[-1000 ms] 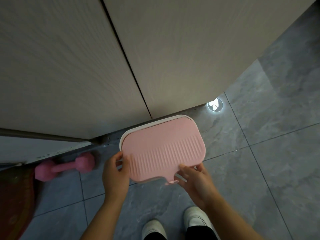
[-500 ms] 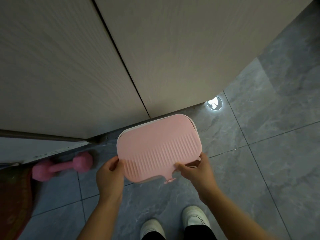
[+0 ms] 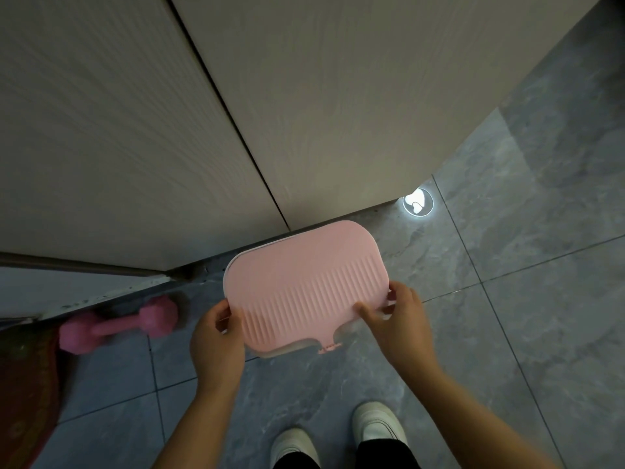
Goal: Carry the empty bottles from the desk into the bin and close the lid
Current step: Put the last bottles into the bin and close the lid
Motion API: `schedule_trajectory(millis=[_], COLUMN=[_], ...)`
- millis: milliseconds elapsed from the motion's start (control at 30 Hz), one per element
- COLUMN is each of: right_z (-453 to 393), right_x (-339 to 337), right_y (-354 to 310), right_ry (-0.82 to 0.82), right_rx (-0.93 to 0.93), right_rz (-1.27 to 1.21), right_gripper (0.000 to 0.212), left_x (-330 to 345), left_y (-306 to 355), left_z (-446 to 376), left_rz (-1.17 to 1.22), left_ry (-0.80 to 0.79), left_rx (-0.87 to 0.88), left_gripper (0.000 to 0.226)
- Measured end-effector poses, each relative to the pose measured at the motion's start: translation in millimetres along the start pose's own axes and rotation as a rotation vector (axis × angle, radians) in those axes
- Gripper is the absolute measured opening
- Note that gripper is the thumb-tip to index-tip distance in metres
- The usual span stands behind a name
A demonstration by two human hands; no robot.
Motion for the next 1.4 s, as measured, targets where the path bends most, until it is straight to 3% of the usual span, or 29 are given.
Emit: schedule_trajectory(millis=[167,700,1033,1400], right_z=[-7.2,-8.2,-9.0,-9.4], right_x=[0.3,-1.7,-4.0,-3.3], right_y=[-3.8,-15.2,-18.1,-15.5], right_ry=[-0.074,-0.096,-0.142,-0.152], right_rx=[-0.005,-0.05,-0.07,-0.036], right_rz=[0.033,0.226,0.242,0.192], right_gripper=[0.082,0.043,0.067,0.068], left_x=[2.2,-4.7,-0.5,3.3], left_y=[1.3,8.8,14.4,9.7], left_z=[0.2,-2.5,3.7,2.9], left_rz=[-0.03,-0.103,-0.24,-0.165], left_ry=[-0.003,0.025,-0.012,-0.05], left_rx=[0.001,0.039,0.103,0.039], left_gripper=[0.025,0.018,0.018,0.04])
Point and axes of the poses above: each hand's wrist, its own z-axis away from the middle knuckle, its own x-axis out of the palm, y = z × x, the point moved 6 cm from there along -z, towards the middle knuckle
